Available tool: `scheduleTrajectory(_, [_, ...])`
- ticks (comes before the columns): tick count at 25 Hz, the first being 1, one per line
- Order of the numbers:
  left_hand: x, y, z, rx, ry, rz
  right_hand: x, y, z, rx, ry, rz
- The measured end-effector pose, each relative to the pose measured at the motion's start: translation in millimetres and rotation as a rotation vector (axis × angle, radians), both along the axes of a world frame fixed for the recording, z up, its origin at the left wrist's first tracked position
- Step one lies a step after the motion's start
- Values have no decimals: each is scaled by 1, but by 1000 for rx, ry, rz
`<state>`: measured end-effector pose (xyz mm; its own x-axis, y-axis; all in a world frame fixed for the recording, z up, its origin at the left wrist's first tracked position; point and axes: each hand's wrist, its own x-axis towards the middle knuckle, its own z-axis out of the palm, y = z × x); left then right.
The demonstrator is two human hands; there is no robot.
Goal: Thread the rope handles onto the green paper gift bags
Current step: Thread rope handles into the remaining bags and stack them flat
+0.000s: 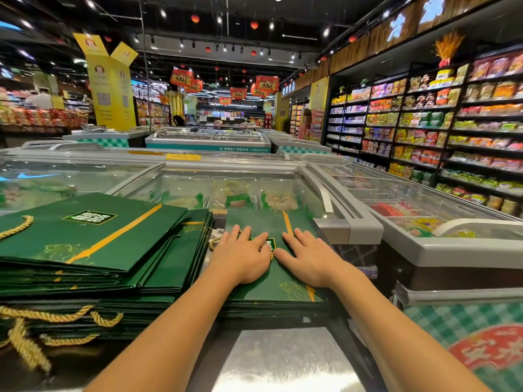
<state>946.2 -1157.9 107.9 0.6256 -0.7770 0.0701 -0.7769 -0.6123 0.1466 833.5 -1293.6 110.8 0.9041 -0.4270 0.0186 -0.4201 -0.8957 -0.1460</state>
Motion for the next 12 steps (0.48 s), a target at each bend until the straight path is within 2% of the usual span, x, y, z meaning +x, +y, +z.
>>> scheduleTrajectory(3, [-4, 3, 4, -19, -4, 2, -1, 0, 2, -30, -10, -3])
scheduleTrajectory(5, [-9, 13, 18, -55, 31, -23, -6, 6, 8, -190, -73, 30])
scheduleTrajectory(7, [-14, 32, 42, -172, 77, -39, -10, 19, 19, -344, -232, 51])
scheduleTrajectory(8, [-17, 46, 56, -252, 83, -33, -10, 27, 26, -349, -346, 55])
scheduleTrajectory(10, [-21, 82, 89, -362, 62, -28, -9, 51, 39, -217, -584, 80])
scheduleTrajectory(12, [-21, 127, 115, -374, 52, -19, -6, 85, 53, 25, -709, 150])
